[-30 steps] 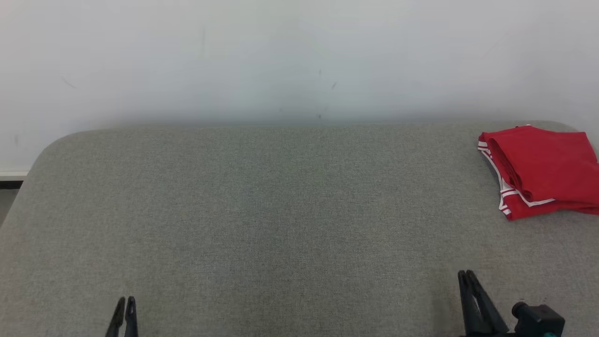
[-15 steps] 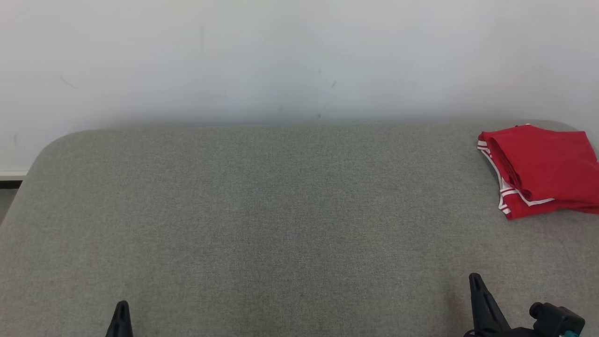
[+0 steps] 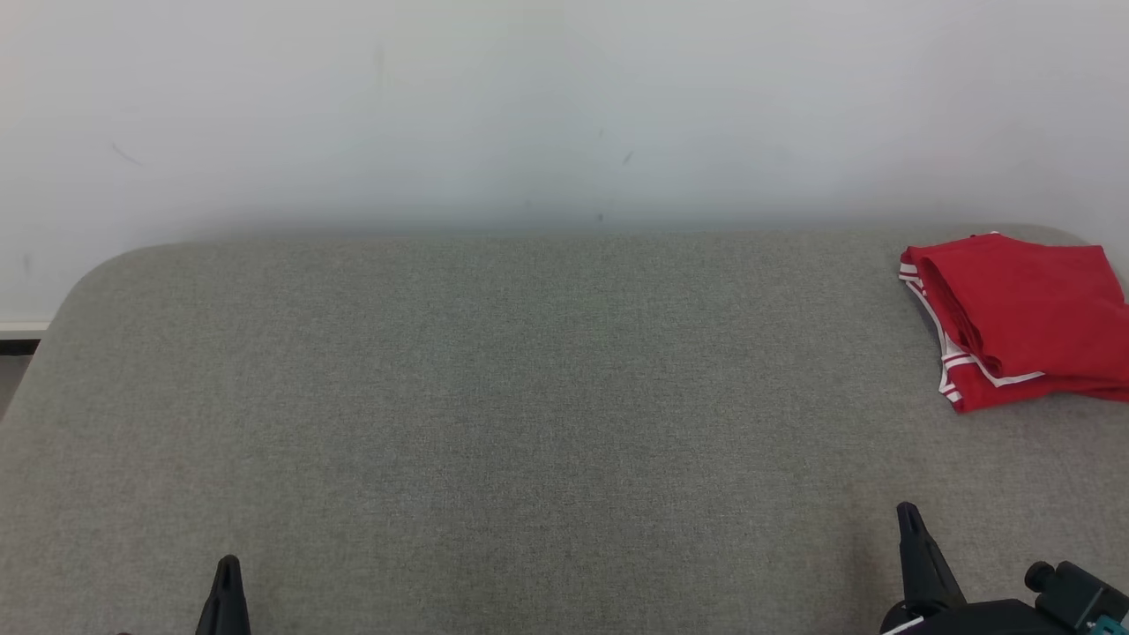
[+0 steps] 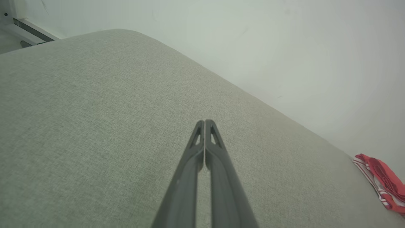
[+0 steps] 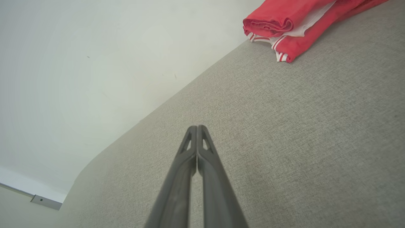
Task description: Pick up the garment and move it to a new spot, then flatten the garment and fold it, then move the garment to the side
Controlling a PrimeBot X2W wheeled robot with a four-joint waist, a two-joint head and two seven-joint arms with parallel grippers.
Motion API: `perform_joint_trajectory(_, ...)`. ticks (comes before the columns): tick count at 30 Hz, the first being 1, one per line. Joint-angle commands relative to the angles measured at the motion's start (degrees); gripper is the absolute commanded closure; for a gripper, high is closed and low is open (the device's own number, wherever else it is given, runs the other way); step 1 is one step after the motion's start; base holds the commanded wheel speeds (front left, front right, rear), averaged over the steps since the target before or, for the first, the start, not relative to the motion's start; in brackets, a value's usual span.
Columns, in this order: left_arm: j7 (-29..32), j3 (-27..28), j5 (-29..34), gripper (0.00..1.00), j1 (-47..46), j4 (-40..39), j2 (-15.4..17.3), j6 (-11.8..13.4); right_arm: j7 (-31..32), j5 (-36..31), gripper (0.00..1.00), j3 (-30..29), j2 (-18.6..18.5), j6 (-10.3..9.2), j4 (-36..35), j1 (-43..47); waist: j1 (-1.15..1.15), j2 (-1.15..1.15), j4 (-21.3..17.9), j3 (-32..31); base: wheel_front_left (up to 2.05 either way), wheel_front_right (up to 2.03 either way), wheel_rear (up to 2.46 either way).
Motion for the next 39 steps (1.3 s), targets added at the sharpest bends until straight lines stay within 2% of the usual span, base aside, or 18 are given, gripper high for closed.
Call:
perform_joint_trajectory(1,0.6,0.3,-2.5,1.0,-1.7,-0.5,0.0,-0.2,0.5,2.4,1.0,-0.5,0.0,-0.03,-0.9,-1.4,0.0,0.0,0.0,0.0,0.0,0.0,0.0)
perform_joint_trajectory(21,4.5,0.9,-18.4,1.0,-4.0,0.5,-0.7,-0.9,3.9,16.6,1.0,-2.1,0.4,-0.05,-1.3,-2.9,0.0,0.0,-0.1,0.2,0.0,0.0,0.0)
perform_joint_trajectory(39,7.5,1.4,-30.3,1.0,-5.7,1.2,-1.2,-1.4,6.5,27.2,1.0,-3.4,0.7,-0.06,-1.4,-3.9,0.0,0.0,-0.2,0.4,0.0,0.0,0.0)
